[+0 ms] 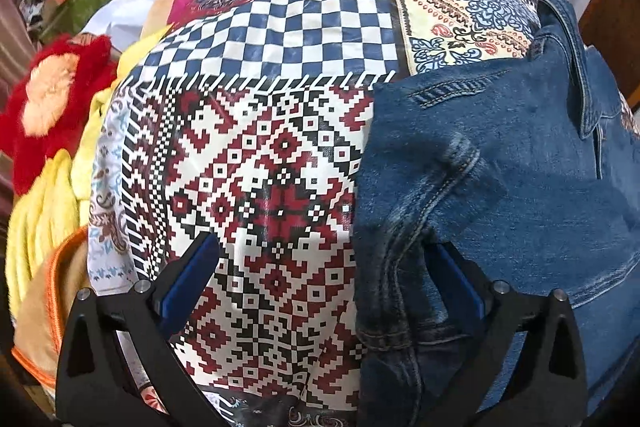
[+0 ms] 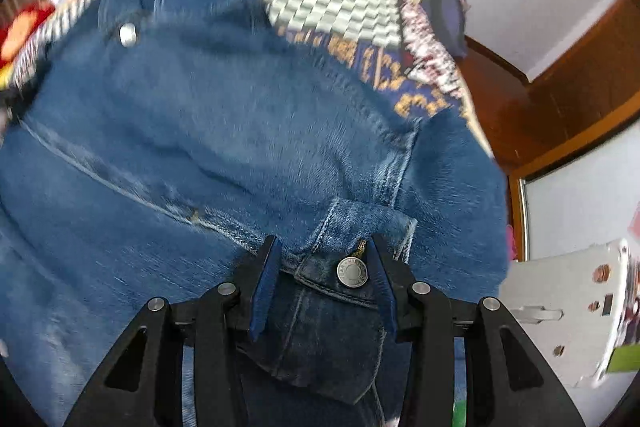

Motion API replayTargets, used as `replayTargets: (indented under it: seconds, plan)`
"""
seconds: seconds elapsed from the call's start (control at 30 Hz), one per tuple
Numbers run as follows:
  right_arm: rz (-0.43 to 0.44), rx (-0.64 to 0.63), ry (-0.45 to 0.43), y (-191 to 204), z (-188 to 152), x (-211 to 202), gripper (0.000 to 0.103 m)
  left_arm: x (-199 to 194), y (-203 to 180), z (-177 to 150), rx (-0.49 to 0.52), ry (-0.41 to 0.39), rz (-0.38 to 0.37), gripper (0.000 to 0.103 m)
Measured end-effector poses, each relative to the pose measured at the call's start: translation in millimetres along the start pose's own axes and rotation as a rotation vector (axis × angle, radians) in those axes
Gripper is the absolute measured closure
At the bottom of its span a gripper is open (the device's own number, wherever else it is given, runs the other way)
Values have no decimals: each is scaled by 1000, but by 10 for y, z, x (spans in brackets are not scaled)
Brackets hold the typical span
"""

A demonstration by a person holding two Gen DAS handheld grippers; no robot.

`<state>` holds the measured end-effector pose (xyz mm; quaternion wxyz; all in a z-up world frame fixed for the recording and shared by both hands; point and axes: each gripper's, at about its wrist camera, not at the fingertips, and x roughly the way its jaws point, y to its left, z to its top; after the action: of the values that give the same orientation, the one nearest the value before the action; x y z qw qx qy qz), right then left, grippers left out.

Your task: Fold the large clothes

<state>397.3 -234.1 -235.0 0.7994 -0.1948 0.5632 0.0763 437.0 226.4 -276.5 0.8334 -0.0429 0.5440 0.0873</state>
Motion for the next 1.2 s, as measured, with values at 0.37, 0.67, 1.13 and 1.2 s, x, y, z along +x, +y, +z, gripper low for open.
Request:
replayTargets:
  seconds: [0.37, 0.67, 1.13, 1.2]
  plan:
    - [-161, -8, -60, -164, -306, -68, 0, -74, -65, -178, 6, -28, 15, 0]
    - [-77, 167, -244, -458, -278, -817, 0, -613, -188, -230, 85, -76, 116, 0]
    - [202, 607, -192, -1622, -882, -1058, 0, -1377, -1433, -272, 296, -202, -104, 0]
    - [193, 639, -163, -1721, -1029, -947, 0, -1345, -1653, -323, 331, -185, -134, 0]
